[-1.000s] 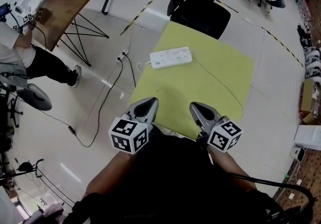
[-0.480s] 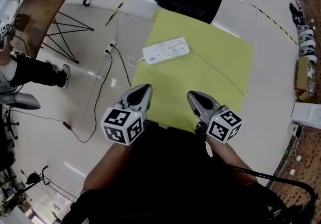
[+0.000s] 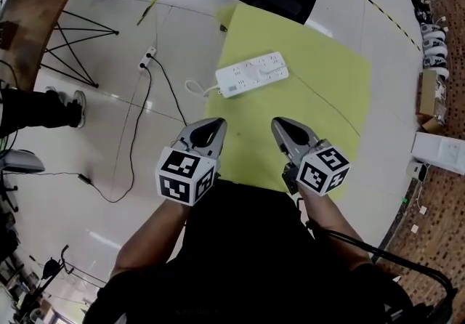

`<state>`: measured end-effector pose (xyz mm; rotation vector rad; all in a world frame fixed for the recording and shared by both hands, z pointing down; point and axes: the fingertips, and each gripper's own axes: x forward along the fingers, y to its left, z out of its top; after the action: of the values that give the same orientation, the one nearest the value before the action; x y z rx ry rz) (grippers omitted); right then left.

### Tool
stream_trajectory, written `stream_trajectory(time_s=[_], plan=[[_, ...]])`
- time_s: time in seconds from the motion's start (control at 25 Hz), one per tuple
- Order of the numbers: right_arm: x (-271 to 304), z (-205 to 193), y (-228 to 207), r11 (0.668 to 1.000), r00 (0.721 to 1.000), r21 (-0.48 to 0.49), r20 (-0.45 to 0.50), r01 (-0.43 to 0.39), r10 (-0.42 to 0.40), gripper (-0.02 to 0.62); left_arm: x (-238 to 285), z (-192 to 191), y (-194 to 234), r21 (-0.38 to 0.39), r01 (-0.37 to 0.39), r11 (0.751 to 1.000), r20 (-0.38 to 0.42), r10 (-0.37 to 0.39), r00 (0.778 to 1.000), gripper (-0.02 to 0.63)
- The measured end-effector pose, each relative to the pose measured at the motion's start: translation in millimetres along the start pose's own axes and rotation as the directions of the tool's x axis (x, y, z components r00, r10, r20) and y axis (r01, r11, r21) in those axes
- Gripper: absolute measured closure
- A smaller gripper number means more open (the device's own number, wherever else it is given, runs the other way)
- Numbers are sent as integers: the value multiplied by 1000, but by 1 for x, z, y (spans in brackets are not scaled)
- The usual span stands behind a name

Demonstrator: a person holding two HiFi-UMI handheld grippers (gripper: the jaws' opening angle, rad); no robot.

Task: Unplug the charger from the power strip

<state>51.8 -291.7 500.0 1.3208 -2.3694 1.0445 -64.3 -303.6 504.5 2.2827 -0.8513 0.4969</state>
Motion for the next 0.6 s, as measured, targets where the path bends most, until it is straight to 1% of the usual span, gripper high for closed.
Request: stream_trajectory(time_s=[0.08, 0.16, 0.32, 0.44, 0.52, 0.6], plan=[[14, 3, -9, 999, 999, -18, -12, 35, -35, 592, 5, 1, 10, -5, 23, 1000, -7, -23, 1000, 598], [25, 5, -17, 997, 997, -35, -24, 67, -68, 592, 8, 0, 21, -9, 29, 1000, -11, -30, 999, 598], [44, 7, -36, 989, 990, -59, -41, 135, -137, 590, 5, 0, 49, -41, 11, 999, 0, -11, 1000, 598], [60, 9, -50, 980, 982, -96, -60, 174, -180, 548, 4, -1, 67, -56, -2, 998, 0, 2, 1000, 598], [71, 9, -59, 975, 977, -114, -80, 190, -200, 523, 4, -3, 74, -63, 2, 998, -4, -2, 1000, 598], [80, 10, -68, 972, 972, -115, -95, 205, -216, 484, 3, -5, 75, -70, 13, 997, -4, -13, 1000, 598]])
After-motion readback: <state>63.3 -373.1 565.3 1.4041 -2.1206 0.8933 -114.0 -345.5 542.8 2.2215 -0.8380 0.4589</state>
